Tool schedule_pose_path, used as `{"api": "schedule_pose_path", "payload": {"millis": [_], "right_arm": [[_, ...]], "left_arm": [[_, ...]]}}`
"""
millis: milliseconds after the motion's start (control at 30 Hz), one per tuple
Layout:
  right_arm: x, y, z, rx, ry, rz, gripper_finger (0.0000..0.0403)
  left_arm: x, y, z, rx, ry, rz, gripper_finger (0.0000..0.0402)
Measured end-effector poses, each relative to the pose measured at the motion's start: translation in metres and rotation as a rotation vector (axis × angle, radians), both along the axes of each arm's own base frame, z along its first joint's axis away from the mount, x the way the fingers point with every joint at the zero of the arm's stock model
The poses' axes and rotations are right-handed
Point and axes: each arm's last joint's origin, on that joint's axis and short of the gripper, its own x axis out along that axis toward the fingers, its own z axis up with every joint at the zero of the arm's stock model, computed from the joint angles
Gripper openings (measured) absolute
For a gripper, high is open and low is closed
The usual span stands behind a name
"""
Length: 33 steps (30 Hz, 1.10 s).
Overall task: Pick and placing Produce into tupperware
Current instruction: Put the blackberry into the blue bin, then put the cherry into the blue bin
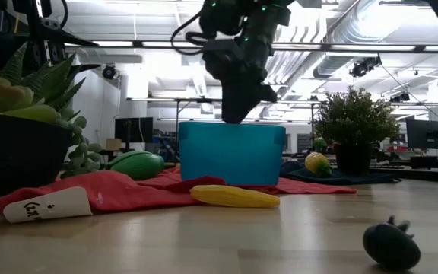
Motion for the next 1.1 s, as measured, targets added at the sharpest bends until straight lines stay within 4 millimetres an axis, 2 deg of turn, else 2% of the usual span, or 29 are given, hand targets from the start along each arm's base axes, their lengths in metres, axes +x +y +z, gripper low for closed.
{"api": "schedule_pose_path", "payload": {"millis": [467,633,900,1100], "right_arm": [[0.011,0.004,-0.026,0.021,0.078,-0.018,0.0115],[0.012,0.004,-0.027,0.023,0.064,-0.027,0.0121],[0.012,0.004,-0.028,0.027,0.063,-0.038,0.0168],[0.012,0.004,-0.026,0.027,0.061,-0.037,0.0173]], "left_arm": [[0.0,0.0,0.0,0.0,0.001,-0.003,0.0129],[0.0,0.0,0.0,0.001,0.001,-0.003,0.0129],[0.0,0.0,0.0,0.001,0.002,-0.008,0.0129],[0.0,0.0,0.0,0.026,0.006,0.002,0.0129]]}}
